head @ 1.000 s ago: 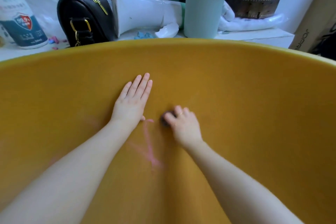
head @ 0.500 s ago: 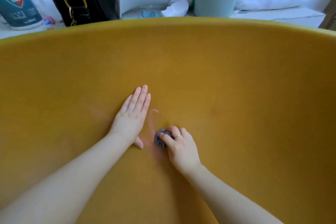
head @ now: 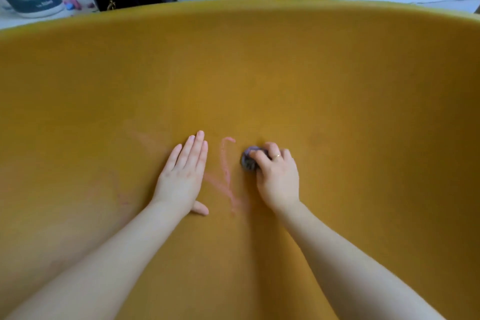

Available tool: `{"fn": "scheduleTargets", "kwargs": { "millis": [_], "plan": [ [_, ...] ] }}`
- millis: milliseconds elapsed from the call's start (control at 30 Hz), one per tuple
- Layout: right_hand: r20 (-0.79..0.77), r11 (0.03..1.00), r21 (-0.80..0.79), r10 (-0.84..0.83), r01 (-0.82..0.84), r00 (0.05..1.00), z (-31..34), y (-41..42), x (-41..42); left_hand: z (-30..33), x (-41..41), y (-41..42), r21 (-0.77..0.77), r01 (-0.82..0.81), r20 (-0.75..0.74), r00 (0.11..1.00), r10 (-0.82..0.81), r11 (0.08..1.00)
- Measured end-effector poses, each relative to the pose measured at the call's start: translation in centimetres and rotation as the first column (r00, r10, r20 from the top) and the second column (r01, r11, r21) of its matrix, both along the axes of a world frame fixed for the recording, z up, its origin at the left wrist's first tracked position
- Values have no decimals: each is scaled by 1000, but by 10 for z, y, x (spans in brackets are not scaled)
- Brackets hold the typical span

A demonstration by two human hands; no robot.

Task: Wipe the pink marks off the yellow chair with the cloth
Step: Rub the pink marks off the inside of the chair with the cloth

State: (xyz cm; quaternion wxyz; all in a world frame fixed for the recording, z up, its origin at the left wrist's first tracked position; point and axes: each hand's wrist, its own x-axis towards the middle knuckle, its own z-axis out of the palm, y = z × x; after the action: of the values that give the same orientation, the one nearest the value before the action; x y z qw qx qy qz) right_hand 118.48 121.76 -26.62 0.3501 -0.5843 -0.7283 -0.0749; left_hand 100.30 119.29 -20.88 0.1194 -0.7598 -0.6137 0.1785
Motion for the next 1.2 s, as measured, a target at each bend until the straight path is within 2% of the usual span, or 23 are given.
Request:
{"fn": "scheduleTargets", "kwargs": {
  "millis": [133, 200, 267, 333, 400, 467, 500, 533, 600, 700, 833, 933, 1000, 1067, 1133, 1167, 1200],
  "plan": [
    [110, 947, -228, 255, -225, 961, -29, -61, -11, -4, -1, 5, -22, 19, 64, 998, -18, 1000],
    [185, 922, -248, 346, -297, 920, -27, -60, -6, -6, -2, 4, -34, 5, 78, 997, -3, 999],
    [249, 926, -220, 356, -305, 901, -15, -42, 3, -8, -3, 4, -27, 5, 74, 997, -3, 1000],
    [212, 973, -126, 216, -192, 953, 4, -12, 18, -9, -4, 4, -30, 3, 74, 997, 0, 1000],
    [86, 999, -50, -15, 19, 996, 25, 17, 36, -9, -5, 4, -30, 1, 78, 997, 1, 1000],
    [-44, 982, -42, -185, 183, 982, 31, 26, 40, -10, -5, 5, -33, 3, 82, 997, 0, 999],
    [-89, 977, -52, -212, 208, 973, 26, 23, 35, -11, -6, 5, -31, 7, 82, 997, -4, 999],
    [-106, 981, -65, -190, 184, 976, 17, 14, 26, -12, -6, 5, -25, 5, 83, 997, -3, 1000],
    [-49, 995, -92, -33, 28, 998, -8, -16, 8, -13, -6, 3, -16, -7, 83, 996, 8, 1000],
    [3, 966, -191, 177, -173, 984, -30, -65, -10, -10, -3, -2, -16, -33, 95, 995, 34, 999],
    [106, 897, -315, 359, -311, 927, -28, -112, -22, -10, -2, -26, -7, -104, 131, 986, 104, 995],
    [176, 882, -290, 430, -371, 886, -23, -99, -13, -21, -6, -56, -75, -162, 118, 978, 170, 984],
    [109, 937, -229, 294, -264, 949, -17, -72, -10, -27, -12, -68, -124, -205, 117, 969, 219, 971],
    [-120, 973, -229, 0, -27, 993, -9, -45, -15, -32, -18, -71, -137, -217, 113, 966, 232, 967],
    [-276, 935, -305, -271, 183, 922, -7, -29, -24, -36, -22, -70, -130, -205, 139, 965, 223, 970],
    [-286, 915, -321, -340, 245, 896, -8, -28, -30, -37, -24, -70, -131, -195, 161, 963, 215, 972],
    [-282, 917, -311, -340, 250, 897, -11, -31, -36, -38, -25, -71, -134, -183, 186, 961, 206, 974]
  ]
}}
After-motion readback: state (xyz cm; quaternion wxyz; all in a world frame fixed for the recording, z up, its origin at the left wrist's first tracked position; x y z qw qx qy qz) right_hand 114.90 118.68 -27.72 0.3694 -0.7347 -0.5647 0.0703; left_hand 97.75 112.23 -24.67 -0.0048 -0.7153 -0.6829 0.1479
